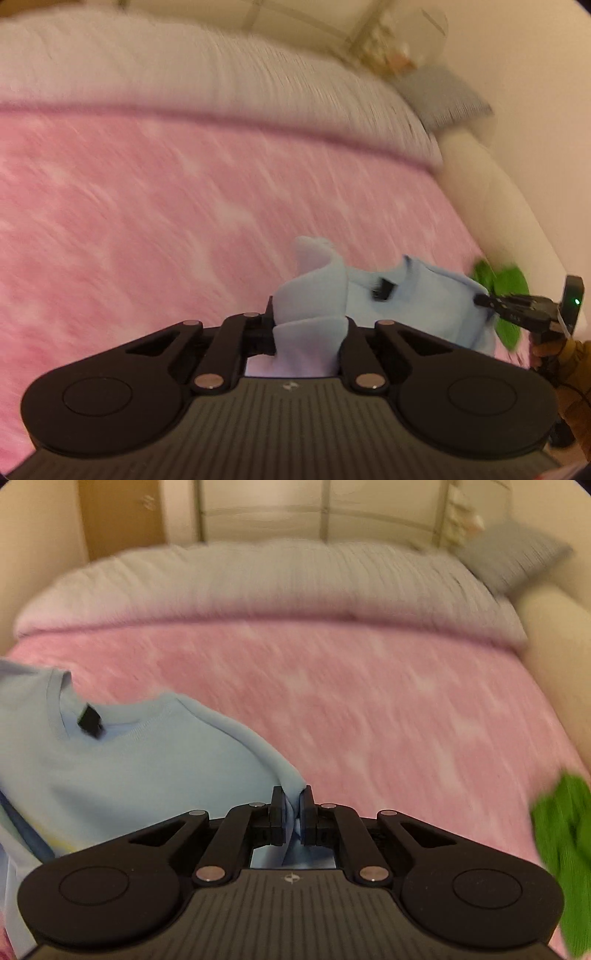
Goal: Fold clothes
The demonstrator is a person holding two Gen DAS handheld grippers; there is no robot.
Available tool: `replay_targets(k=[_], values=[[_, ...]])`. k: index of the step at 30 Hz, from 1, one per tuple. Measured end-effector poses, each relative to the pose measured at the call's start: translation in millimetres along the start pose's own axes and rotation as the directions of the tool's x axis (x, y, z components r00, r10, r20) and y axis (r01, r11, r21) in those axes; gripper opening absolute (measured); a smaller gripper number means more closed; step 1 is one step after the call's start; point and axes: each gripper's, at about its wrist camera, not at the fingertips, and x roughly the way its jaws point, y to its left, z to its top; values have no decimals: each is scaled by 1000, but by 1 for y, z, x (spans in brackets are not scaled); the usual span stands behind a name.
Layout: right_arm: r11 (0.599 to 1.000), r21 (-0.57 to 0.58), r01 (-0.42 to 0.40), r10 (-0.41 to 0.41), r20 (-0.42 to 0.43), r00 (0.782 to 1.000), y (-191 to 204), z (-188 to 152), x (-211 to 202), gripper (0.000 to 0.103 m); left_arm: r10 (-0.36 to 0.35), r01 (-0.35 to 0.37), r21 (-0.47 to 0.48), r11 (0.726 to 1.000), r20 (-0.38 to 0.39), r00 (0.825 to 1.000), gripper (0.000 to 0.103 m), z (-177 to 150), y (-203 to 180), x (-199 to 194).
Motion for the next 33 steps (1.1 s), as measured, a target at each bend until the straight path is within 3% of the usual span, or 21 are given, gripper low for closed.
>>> replay_targets(k=[3, 4, 5, 6, 7, 8, 9, 10, 13, 16, 19, 23, 25, 28, 29, 30, 32, 33], values=[[999, -19, -48, 49, 73, 996, 7, 51, 19, 5, 92, -90, -25, 996, 80, 993, 8, 38, 25, -22], [998, 1, -58, 58, 74, 996, 17, 70, 36, 6, 131, -128, -43, 991, 94, 987, 20, 51, 38, -19], [998, 28, -52, 49, 86, 995, 26, 84, 52, 8, 188, -181, -71, 981, 105, 977, 25, 62, 51, -13], [997, 66, -27, 22, 76, 997, 31, 94, 69, 17, 258, -246, -106, 963, 120, 959, 27, 71, 63, -6], [995, 104, 0, -7, 63, 998, 36, 104, 87, 50, 320, -302, -141, 943, 129, 939, 29, 79, 76, 0], [990, 138, 34, -42, 49, 998, 39, 107, 97, 56, 355, -331, -176, 927, 132, 925, 29, 82, 86, 4], [983, 170, 69, -76, 34, 996, 43, 109, 105, 55, 371, -339, -209, 917, 136, 919, 30, 82, 93, 4], [981, 188, 48, -58, 47, 997, 47, 106, 107, 55, 370, -334, -232, 914, 136, 919, 32, 78, 99, 3], [986, 163, -35, 31, 25, 999, 64, 74, 100, 56, 333, -305, -236, 923, 87, 939, 35, 46, 110, -3], [991, 65, -114, 119, -76, 990, 92, 24, 88, 56, 342, -346, -177, 921, -55, 938, 35, -5, 110, 7], [975, -90, -202, 182, -187, 965, 133, -32, 76, 56, 302, -328, -155, 932, -171, 938, 35, -56, 101, 17], [903, -326, -280, 195, -269, 943, 198, -86, 74, 59, 211, -271, -223, 936, -260, 942, 35, -105, 86, 35], [843, -467, -269, 155, -268, 951, 224, -107, 84, 67, 190, -262, -243, 934, -283, 940, 35, -117, 81, 43], [731, -643, -229, 71, -262, 962, 252, -136, 101, 70, 170, -242, -229, 943, -293, 941, 35, -125, 70, 50], [707, -673, -215, 71, -235, 969, 252, -142, 102, 66, 175, -241, -207, 948, -294, 940, 35, -124, 66, 51], [714, -667, -214, 80, -225, 971, 248, -142, 102, 60, 182, -242, -179, 954, -295, 938, 35, -125, 62, 51], [801, -541, -257, 134, -256, 957, 228, -128, 99, 31, 196, -242, -127, 962, -297, 935, 35, -125, 54, 51], [850, -447, -278, 174, -260, 950, 210, -116, 93, 24, 201, -241, -104, 965, -298, 933, 35, -125, 51, 51]])
